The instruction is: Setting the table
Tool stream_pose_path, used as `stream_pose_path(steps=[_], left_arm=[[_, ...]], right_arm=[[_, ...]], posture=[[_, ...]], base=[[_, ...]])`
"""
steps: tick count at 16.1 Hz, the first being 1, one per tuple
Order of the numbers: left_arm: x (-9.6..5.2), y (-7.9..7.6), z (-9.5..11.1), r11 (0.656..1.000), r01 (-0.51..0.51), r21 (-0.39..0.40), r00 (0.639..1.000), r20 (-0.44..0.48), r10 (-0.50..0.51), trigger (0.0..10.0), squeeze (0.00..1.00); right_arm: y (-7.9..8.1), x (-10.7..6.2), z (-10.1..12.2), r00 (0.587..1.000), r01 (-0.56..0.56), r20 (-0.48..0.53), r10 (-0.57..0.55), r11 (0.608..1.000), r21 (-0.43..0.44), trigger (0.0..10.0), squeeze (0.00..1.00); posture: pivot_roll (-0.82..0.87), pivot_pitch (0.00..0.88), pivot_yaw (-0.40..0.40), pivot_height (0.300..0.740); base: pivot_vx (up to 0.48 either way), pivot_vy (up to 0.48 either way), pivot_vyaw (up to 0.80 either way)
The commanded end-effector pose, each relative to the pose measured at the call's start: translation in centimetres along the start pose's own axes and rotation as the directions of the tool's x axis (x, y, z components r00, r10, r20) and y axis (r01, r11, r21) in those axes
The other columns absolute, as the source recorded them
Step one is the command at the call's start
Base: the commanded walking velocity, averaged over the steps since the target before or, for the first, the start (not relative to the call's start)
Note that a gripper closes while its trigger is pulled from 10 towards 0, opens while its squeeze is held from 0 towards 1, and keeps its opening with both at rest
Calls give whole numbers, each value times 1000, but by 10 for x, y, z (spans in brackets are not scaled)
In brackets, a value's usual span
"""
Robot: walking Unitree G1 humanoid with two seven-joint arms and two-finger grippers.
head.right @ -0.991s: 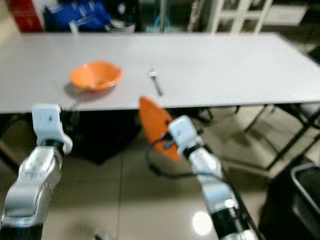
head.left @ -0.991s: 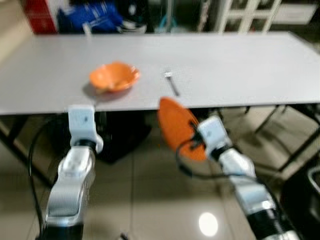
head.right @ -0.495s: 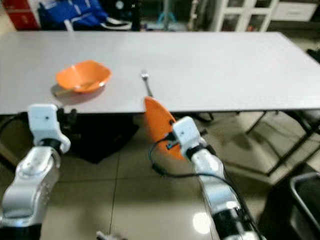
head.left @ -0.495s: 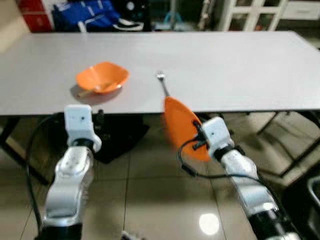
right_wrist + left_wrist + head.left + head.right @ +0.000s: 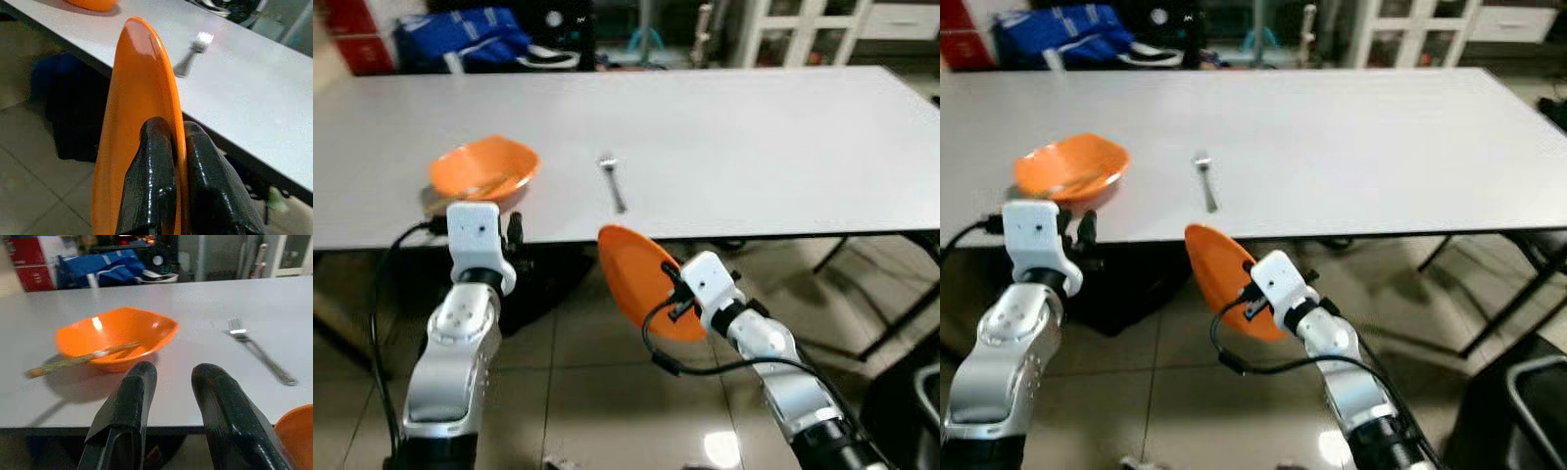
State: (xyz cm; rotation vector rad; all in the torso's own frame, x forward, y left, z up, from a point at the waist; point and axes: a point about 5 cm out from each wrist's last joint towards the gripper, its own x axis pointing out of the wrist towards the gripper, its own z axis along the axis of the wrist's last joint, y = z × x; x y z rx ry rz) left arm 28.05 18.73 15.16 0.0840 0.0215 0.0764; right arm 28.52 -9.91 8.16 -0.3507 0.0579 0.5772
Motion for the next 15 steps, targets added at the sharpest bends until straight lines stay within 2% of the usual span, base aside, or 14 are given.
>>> stream_pose_path(steps=[1, 6, 8, 9, 10, 11, 12, 13, 15], left_arm=[[-1, 4, -1, 1000, -18, -14, 1000, -6, 18, 10000, 0], [-1, 8, -2, 999, -51, -14, 999, -18, 50, 10000, 0], [0, 8, -1, 999, -53, -14, 999, -7, 53, 10000, 0], [0, 7, 1, 999, -43, -3, 999, 1, 43, 10000, 0], [1, 7, 1, 999, -40, 2, 999, 3, 40, 10000, 0], [2, 6, 2, 999, -35, 7, 999, 8, 35, 10000, 0], [3, 5, 4, 1000, -30, 11, 999, 13, 30, 10000, 0], [3, 5, 4, 1000, -27, 11, 1000, 16, 27, 10000, 0], [5, 3, 5, 1000, -22, 11, 1000, 19, 21, 10000, 0]], right_arm=[[-26, 4, 25, 985, 139, 106, -138, 990, 2, 10000, 0], [-26, 9, 37, 986, 97, 137, -94, 995, -17, 10000, 0], [-19, 12, 52, 985, -48, 164, 55, 998, -45, 10000, 0], [-15, 16, 77, 953, -226, 205, 223, 974, -9, 10000, 0], [-15, 17, 86, 940, -266, 222, 258, 964, 8, 10000, 0], [-21, 23, 118, 896, -357, 301, 326, 933, 52, 10000, 0], [-27, 28, 138, 874, -384, 358, 328, 918, 96, 10000, 0], [-32, 32, 147, 867, -387, 384, 317, 914, 121, 10000, 0], [-46, 48, 162, 868, -377, 424, 258, 898, 225, 10000, 0]], posture=[[-49, 38, 25, 740], [-50, 43, 14, 740], [-50, 40, 15, 740], [-50, 35, 20, 740], [-50, 35, 20, 740], [-49, 30, 26, 740], [-48, 28, 26, 740], [-48, 28, 27, 740], [-44, 24, 23, 740]], base=[[0, 0, 0], [0, 0, 0], [0, 0, 0], [0, 0, 0], [0, 0, 0], [0, 0, 0], [0, 0, 0], [0, 0, 0], [0, 0, 0]])
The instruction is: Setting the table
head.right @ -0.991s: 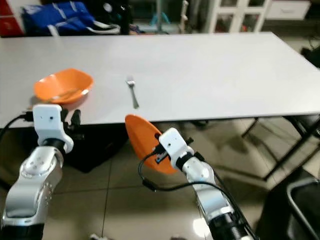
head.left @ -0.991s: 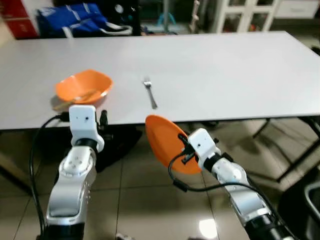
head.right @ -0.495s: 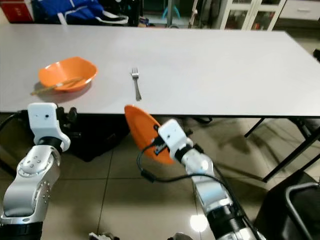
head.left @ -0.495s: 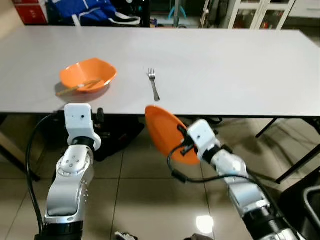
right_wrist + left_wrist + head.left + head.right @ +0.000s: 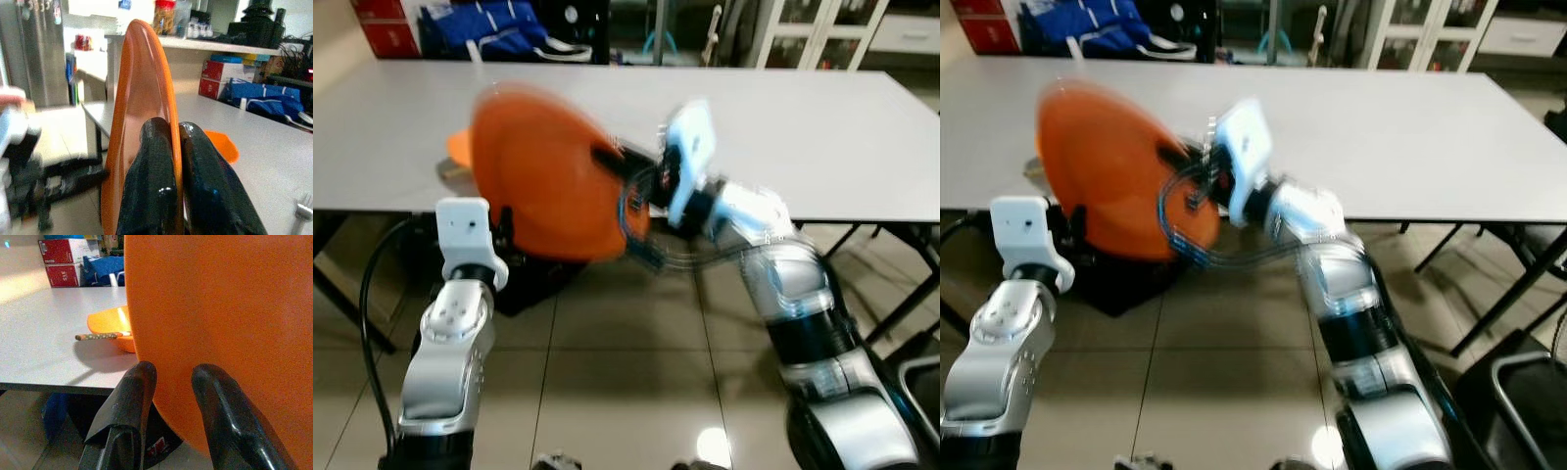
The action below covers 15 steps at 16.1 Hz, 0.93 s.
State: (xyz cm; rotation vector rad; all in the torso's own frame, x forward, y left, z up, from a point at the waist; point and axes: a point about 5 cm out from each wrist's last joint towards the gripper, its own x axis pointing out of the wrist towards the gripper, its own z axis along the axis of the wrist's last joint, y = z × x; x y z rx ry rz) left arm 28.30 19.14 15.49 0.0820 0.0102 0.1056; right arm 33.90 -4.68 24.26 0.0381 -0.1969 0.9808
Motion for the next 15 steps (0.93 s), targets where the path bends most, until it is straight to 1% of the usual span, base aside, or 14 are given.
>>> stream_pose_path(steps=[1, 2, 3, 4, 5, 6, 7, 8, 9, 10, 11, 12, 13, 15], left_arm=[[2, -2, 2, 1000, 6, 17, 1000, 9, -7, 10000, 0], [2, -2, 2, 1000, 5, 19, 1000, 6, -5, 10000, 0], [2, -2, 2, 1000, 7, 14, 1000, 4, -7, 10000, 0], [1, -1, 1, 1000, 7, 11, 1000, 1, -7, 10000, 0], [0, -1, 1, 1000, 7, 11, 1000, 0, -7, 10000, 0], [-1, -2, 0, 1000, 8, 10, 1000, -3, -8, 10000, 0], [-2, -2, -1, 1000, 10, 10, 1000, -3, -10, 10000, 0], [-2, -4, -1, 1000, 13, 16, 1000, -3, -13, 10000, 0], [-2, -4, -1, 1000, 15, 23, 1000, -4, -15, 10000, 0], [-2, -4, -1, 1000, 15, 22, 1000, -6, -15, 10000, 0], [-3, -3, -1, 1000, 14, 20, 1000, -7, -13, 10000, 0], [-4, -3, -1, 1000, 12, 22, 1000, -7, -12, 10000, 0], [-5, -3, -1, 1000, 12, 24, 1000, -8, -11, 10000, 0], [-8, -2, -3, 1000, 4, 29, 1000, -14, -3, 10000, 0]], right_arm=[[-14, -1, -1, 998, 57, 2, -57, 996, 68, 10000, 0], [-28, 2, -2, 991, 131, -4, -131, 985, 112, 10000, 0], [-40, 3, 1, 981, 189, 10, -194, 965, 180, 10000, 0], [-51, 4, 6, 969, 235, 26, -247, 945, 226, 10000, 0], [-57, 5, 10, 960, 258, 39, -276, 934, 247, 10000, 0], [-69, 7, 18, 938, 310, 59, -340, 905, 292, 10000, 0], [-75, 7, 21, 925, 339, 65, -375, 888, 309, 10000, 0], [-82, 6, 21, 902, 386, 59, -427, 861, 331, 10000, 0], [-87, 4, 18, 882, 428, 44, -470, 835, 345, 10000, 0], [-94, 1, 13, 850, 484, 18, -526, 795, 365, 10000, 0], [-103, -7, 5, 787, 580, -30, -616, 722, 378, 10000, 0], [-107, -12, -1, 752, 627, -61, -657, 682, 377, 10000, 0], [-108, -14, -6, 731, 658, -84, -677, 668, 348, 10000, 0], [-106, -11, -9, 731, 667, -96, -676, 677, 311, 10000, 0]], posture=[[-37, 22, 19, 740], [-28, 22, 15, 740], [-26, 22, 12, 740], [-21, 20, 10, 740], [-20, 20, 10, 740], [-15, 18, 8, 740], [-12, 18, 8, 740], [-8, 17, 7, 740], [-4, 18, 6, 740], [-1, 18, 5, 740], [2, 20, 4, 740], [10, 23, 2, 740], [15, 24, 0, 740], [19, 28, -4, 740]], base=[[0, 0, 0], [0, 0, 0], [0, 0, 0], [0, 0, 0], [0, 0, 0], [0, 0, 0], [0, 0, 0], [0, 0, 0], [0, 0, 0], [0, 0, 0], [0, 0, 0], [0, 0, 0], [0, 0, 0], [0, 0, 0]])
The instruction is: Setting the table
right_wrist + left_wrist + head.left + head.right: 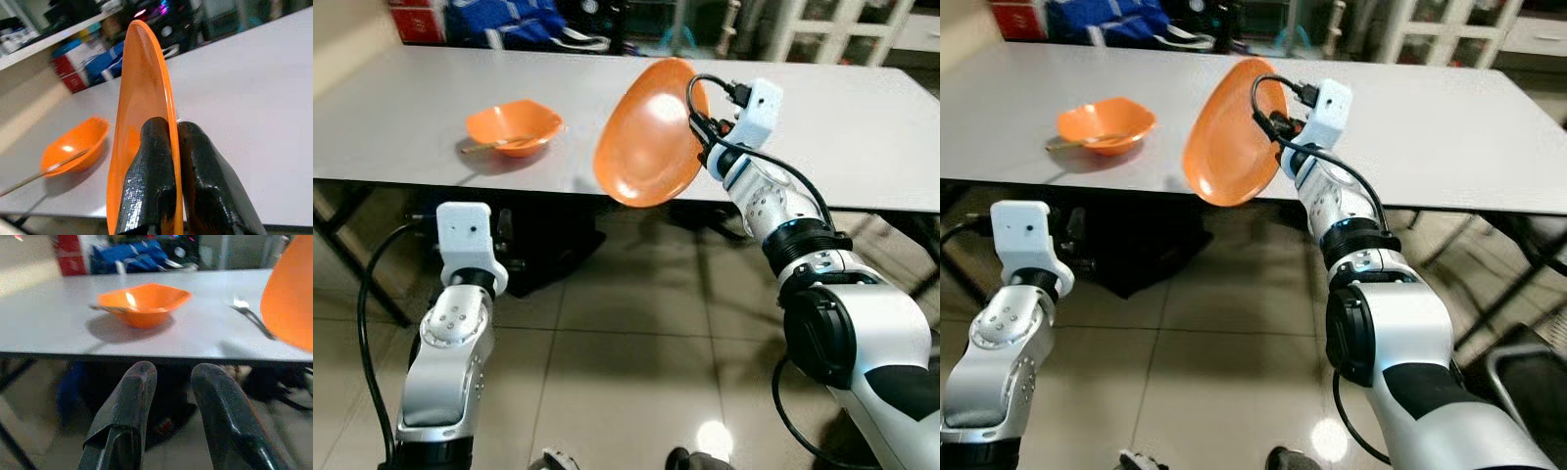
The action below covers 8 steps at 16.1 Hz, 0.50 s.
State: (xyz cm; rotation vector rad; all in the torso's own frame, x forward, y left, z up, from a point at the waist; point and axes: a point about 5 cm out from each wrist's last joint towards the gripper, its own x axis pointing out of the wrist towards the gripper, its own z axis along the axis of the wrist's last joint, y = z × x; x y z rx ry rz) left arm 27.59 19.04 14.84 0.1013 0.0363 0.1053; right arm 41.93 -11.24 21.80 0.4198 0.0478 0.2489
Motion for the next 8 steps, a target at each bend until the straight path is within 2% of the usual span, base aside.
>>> stream_pose_path(steps=[1, 4, 8], left_arm=[[-1, -1, 4, 1000, 2, 10, 1000, 11, -3, 10000, 0], [-3, -1, 6, 1000, 3, 17, 1000, 21, -3, 10000, 0], [-2, -1, 11, 1000, 9, 20, 999, 38, -10, 10000, 0]], right_arm=[[7, 3, 18, 997, -19, 71, 20, 999, -26, 10000, 0], [5, 3, 16, 997, 6, 76, -5, 1000, -24, 10000, 0], [0, 2, 9, 998, 40, 56, -35, 995, -86, 10000, 0]], posture=[[21, 31, -5, 740], [23, 32, -5, 740], [37, 39, -2, 740]], base=[[0, 0, 0], [0, 0, 0], [0, 0, 0]])
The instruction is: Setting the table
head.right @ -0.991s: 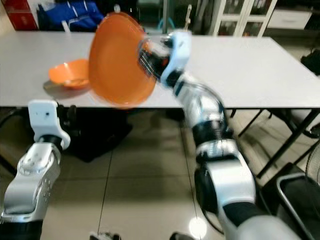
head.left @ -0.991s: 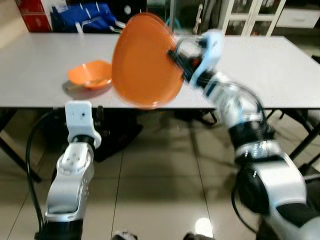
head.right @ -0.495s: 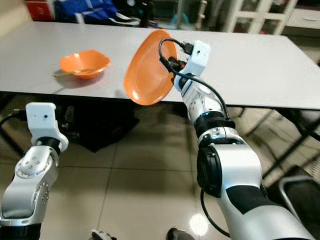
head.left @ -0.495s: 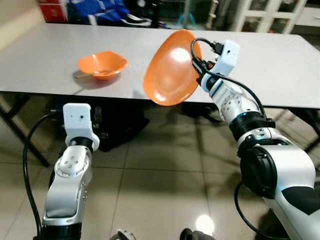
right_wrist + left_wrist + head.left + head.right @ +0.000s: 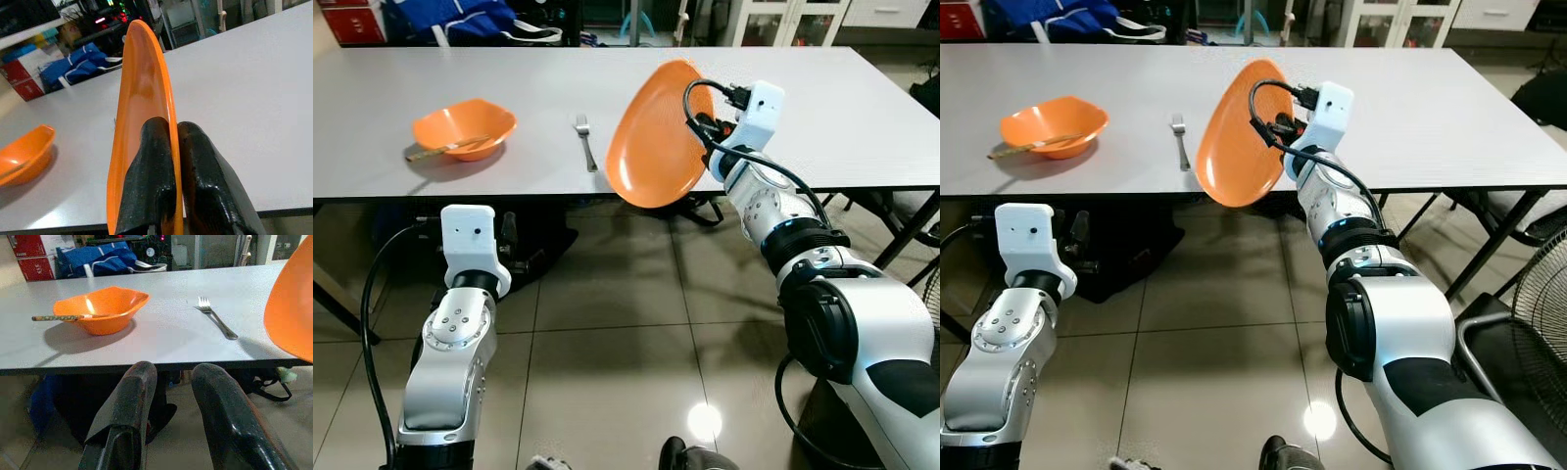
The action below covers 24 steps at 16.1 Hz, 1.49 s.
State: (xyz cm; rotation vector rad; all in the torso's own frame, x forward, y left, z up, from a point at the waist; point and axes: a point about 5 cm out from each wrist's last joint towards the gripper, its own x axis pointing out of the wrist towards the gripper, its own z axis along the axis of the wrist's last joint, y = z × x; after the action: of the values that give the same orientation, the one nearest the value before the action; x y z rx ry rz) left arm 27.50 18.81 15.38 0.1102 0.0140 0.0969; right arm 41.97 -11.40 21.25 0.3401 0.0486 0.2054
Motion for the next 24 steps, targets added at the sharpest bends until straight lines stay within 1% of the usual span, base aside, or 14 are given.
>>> stream_pose_path(steps=[1, 2, 4, 6, 10, 15, 19, 24], left_arm=[[-1, 0, 6, 1000, 6, 29, 1000, 17, -7, 10000, 0], [-1, 0, 6, 999, 10, 39, 1000, 17, -10, 10000, 0], [0, 0, 7, 999, 17, 39, 1000, 16, -18, 10000, 0], [2, -1, 9, 999, 23, 31, 1000, 18, -24, 10000, 0], [-1, -3, 11, 999, 29, 33, 999, 24, -30, 10000, 0], [-2, -3, 10, 999, 34, 30, 999, 20, -35, 10000, 0], [-1, -6, 9, 999, 46, 24, 999, 2, -46, 10000, 0], [-3, -5, 8, 999, 33, 15, 999, 8, -33, 10000, 0]], right_arm=[[2, 1, 9, 999, 2, 48, 0, 999, -33, 10000, 0], [1, 1, 6, 999, 8, 42, -6, 999, -45, 10000, 0], [0, 0, 5, 999, 21, 43, -20, 999, -31, 10000, 0], [-1, 0, 6, 999, 33, 44, -31, 998, -49, 10000, 0], [-3, 0, 4, 998, 46, 37, -44, 997, -59, 10000, 0], [-4, -1, -1, 998, 51, 23, -50, 997, -65, 10000, 0], [-3, -1, -4, 999, 44, 13, -43, 995, -87, 10000, 0], [-2, -1, -7, 999, 40, 5, -40, 993, -107, 10000, 0]], posture=[[38, 40, -2, 740], [40, 40, 1, 740], [45, 40, 8, 740], [48, 44, 10, 740], [36, 52, -5, 740], [33, 57, -1, 740], [30, 60, 2, 740], [30, 63, 2, 740]], base=[[0, 0, 0], [0, 0, 0], [0, 0, 0], [0, 0, 0], [456, 0, 0], [480, 0, 0], [480, 0, 0], [0, 0, 0]])
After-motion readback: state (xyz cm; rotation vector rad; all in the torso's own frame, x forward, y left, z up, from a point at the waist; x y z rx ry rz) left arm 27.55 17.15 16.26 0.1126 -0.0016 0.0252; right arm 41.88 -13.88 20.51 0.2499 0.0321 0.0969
